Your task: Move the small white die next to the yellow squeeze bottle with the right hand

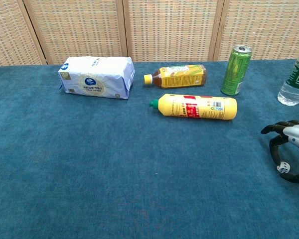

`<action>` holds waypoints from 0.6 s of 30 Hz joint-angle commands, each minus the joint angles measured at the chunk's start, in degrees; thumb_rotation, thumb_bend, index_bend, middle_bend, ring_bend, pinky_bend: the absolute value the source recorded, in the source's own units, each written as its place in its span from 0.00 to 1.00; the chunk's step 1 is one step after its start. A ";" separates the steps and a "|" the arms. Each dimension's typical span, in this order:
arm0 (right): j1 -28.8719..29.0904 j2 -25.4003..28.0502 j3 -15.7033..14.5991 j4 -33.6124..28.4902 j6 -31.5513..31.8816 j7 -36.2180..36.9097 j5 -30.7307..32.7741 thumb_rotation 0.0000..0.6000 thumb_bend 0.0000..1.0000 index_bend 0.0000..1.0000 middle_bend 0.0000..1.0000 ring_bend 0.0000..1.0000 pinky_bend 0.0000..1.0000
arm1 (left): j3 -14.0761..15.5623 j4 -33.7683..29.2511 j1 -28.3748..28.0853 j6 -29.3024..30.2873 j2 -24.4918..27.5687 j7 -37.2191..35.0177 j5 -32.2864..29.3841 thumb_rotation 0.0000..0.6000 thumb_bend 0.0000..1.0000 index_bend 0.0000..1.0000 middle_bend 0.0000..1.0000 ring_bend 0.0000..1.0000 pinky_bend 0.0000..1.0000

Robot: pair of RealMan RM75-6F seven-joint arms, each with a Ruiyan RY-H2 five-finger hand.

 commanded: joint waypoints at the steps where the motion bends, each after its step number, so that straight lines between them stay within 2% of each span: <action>1: 0.01 -0.05 0.00 0.16 -0.04 0.16 0.06 1.00 0.34 0.53 0.12 0.03 0.00 | 0.01 0.03 -0.01 -0.03 -0.02 0.02 0.00 1.00 0.27 0.00 0.00 0.00 0.00; 18: 0.38 -0.19 0.21 -0.14 0.45 0.21 -0.26 1.00 0.34 0.53 0.10 0.03 0.00 | 0.10 -0.04 -0.06 -0.13 0.02 0.08 0.09 1.00 0.27 0.00 0.00 0.00 0.00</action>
